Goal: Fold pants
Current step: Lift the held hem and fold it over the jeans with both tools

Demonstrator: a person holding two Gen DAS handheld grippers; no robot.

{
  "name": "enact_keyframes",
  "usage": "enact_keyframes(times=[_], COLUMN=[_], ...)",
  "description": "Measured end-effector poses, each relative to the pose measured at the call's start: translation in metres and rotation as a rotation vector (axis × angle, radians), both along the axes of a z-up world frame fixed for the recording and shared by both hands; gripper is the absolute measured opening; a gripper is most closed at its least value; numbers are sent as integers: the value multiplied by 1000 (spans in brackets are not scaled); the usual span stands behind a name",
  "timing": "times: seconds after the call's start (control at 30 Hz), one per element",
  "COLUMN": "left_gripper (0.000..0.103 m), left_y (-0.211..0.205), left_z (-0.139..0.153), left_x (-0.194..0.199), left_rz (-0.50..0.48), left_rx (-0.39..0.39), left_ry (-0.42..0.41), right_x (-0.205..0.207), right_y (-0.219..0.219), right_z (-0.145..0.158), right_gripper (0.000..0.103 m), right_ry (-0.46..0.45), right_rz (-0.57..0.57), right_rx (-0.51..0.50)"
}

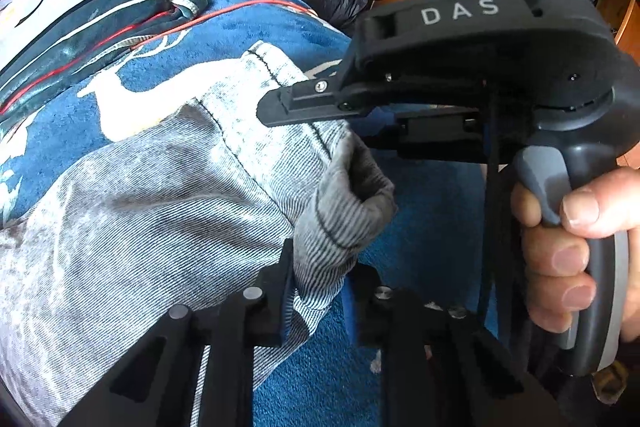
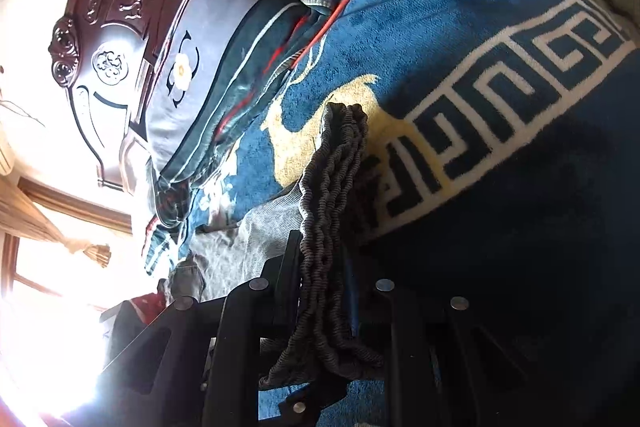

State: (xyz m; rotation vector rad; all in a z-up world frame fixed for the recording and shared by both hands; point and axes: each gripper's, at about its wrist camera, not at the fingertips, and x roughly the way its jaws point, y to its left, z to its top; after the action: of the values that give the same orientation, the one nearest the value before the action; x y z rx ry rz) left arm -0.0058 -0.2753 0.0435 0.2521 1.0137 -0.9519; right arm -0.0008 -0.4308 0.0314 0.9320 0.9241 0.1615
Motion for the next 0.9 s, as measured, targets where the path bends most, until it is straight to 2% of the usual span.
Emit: enact_keyframes(times=[0.3,0.57,0.9], left_gripper=[20,20,20], left_y=[31,72,138], left_z=[13,31,43], left_x=[8,8,6], left_rz=[75,151,259], left_rx=[-116,-214,-320], left_ry=[86,117,130], right_x=[9,21,43], right_y=[23,56,126], right_z=[23,50,79], right_gripper=[17,17,17], right_ry=[-2,-28,-54], right_rz=[36,92,214], right_rx=[-84,-130,-189])
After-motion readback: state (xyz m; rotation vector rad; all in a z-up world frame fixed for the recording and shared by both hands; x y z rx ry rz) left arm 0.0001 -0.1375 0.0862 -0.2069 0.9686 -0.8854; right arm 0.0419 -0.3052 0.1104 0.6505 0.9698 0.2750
